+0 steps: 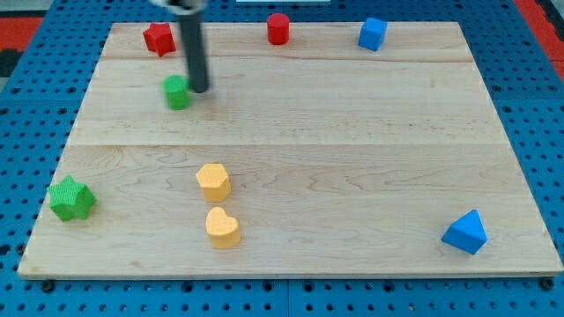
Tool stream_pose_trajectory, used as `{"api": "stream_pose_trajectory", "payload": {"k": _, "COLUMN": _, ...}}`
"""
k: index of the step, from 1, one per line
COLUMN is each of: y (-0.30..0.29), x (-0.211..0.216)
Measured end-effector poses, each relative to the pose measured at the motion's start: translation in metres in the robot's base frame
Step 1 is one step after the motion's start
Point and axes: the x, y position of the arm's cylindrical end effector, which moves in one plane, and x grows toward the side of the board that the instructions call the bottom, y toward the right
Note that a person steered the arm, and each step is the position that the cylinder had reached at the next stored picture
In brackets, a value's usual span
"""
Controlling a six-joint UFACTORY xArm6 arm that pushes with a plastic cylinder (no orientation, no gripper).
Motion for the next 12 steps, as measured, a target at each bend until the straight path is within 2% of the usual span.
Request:
{"api": "stream_pose_trajectory", "payload": {"k": 1, "y": -0.046, "x": 0.001}}
{"api": "stream_pose_trajectory", "payload": {"k": 7, "y": -0.058, "x": 0.014}}
{"api": "stream_pose_trajectory", "payload": {"k": 8, "y": -0.051, "x": 0.016}}
{"api": "stream_pose_trajectory", "payload": {"k": 10, "y": 0.028, "x": 0.007}}
{"api": "stream_pose_trajectory", "payload": {"k": 12, "y": 0.039, "x": 0.008}}
